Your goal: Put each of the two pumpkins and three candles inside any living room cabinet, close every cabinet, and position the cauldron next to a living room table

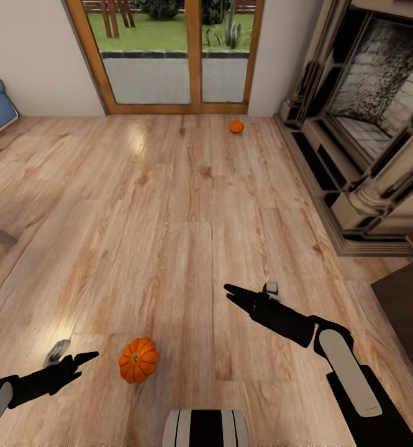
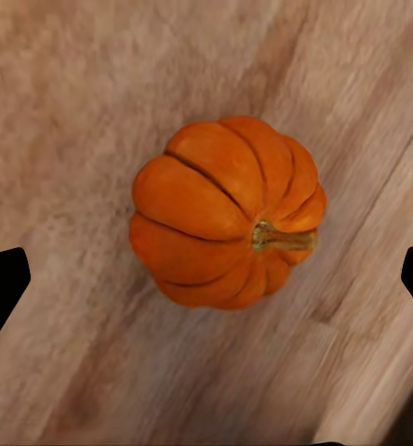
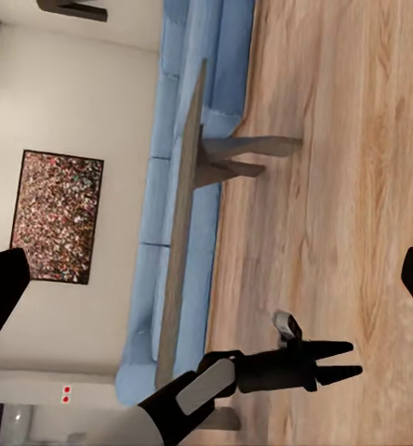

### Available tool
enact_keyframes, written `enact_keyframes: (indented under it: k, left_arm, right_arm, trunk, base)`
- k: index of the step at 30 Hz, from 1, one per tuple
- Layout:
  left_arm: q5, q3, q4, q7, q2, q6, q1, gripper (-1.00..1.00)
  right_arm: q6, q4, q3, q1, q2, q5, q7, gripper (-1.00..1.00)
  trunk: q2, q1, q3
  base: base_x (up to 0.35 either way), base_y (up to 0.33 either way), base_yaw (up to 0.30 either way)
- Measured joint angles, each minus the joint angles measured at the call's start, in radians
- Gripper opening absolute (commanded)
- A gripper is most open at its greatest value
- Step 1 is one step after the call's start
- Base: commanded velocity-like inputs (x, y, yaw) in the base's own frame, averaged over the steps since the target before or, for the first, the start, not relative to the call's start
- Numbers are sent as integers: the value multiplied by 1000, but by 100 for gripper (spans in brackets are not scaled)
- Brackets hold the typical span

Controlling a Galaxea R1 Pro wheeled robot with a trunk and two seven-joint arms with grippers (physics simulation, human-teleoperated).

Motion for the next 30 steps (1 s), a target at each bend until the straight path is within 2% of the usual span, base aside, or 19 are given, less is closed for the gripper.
enact_keyframes:
  k: [1,3,7,19,24,30]
  left_arm:
    - [0,0,0,0,-1,-3,0,100]
    - [0,0,0,0,-2,-6,0,100]
    - [1,0,0,0,-4,-9,0,100]
    - [3,0,-13,-5,-18,-6,-1,100]
    - [3,-4,-62,-59,-58,0,-1,100]
    - [4,-7,-112,-77,-77,1,-3,100]
  right_arm:
    - [-8,0,4,0,15,26,0,100]
    - [-24,0,7,0,33,53,0,100]
    - [-37,0,9,1,49,71,0,100]
    - [-42,0,11,13,54,76,0,100]
    - [-39,0,11,20,50,77,10,100]
    - [-38,0,11,31,52,77,11,100]
  trunk:
    - [0,0,-4]
    - [-1,1,-12]
    - [-2,3,-27]
    - [-4,9,-73]
    - [-6,11,-93]
    - [-7,13,-116]
  base:
    - [0,0,0]
    - [0,0,0]
    - [0,0,0]
    - [0,0,0]
    - [0,0,0]
    - [0,0,0]
